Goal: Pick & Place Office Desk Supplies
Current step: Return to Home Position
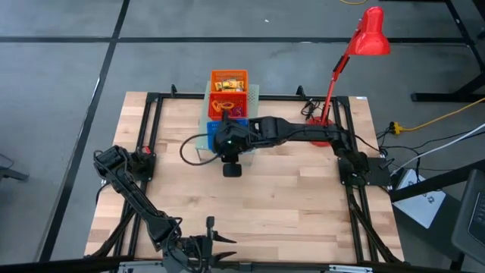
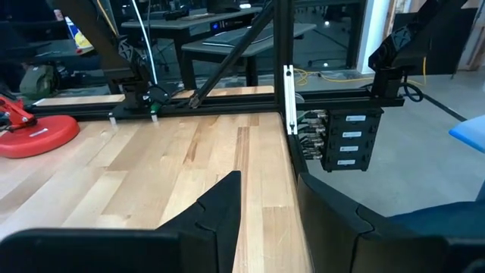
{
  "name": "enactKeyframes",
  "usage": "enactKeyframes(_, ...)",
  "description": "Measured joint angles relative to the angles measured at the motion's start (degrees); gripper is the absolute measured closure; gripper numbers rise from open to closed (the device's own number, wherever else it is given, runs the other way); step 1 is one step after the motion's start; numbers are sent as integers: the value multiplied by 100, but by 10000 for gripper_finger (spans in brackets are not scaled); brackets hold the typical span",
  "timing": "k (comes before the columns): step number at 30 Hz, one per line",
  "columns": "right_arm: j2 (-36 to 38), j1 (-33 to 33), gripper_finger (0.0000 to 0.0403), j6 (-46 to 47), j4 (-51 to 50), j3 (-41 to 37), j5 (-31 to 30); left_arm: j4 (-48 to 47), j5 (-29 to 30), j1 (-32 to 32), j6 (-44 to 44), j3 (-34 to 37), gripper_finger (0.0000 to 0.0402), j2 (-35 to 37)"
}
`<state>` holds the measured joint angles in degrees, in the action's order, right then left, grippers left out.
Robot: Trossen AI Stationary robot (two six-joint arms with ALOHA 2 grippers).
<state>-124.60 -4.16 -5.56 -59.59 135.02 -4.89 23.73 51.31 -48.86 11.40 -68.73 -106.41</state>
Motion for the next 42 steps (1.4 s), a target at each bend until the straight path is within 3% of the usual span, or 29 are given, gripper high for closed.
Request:
enactKeyframes(8,88,-309,289,-212,175,-2,-34,1,-4,67,23,0,272,0)
enactKeyframes(14,630,-608,288,-603,572,-2,-325,85,-4,424,-430,0,272,0)
enactKeyframes(17,1032,-745,288,-715,729,-1,15,344,-85,711,-810,0,272,0)
enactKeyframes(21,1784,-915,288,-775,609,-2,644,480,-785,1035,-1373,0,272,202)
enactKeyframes(25,2636,-1168,288,-681,279,-1,1210,533,-984,967,-1916,-4,272,615)
enactKeyframes(28,3187,-1534,288,-643,-66,2,1216,388,-1027,807,-2351,-7,272,879)
enactKeyframes(31,3632,-2123,288,-555,-486,-76,851,-131,-1097,692,-2507,-4,272,1185)
enactKeyframes(35,4284,-3110,288,-289,-604,-842,83,-18,-1181,597,-2285,451,272,1527)
enactKeyframes(42,5924,-4163,288,-210,1253,-3989,-1221,2944,-1360,776,-1872,2997,272,2091)
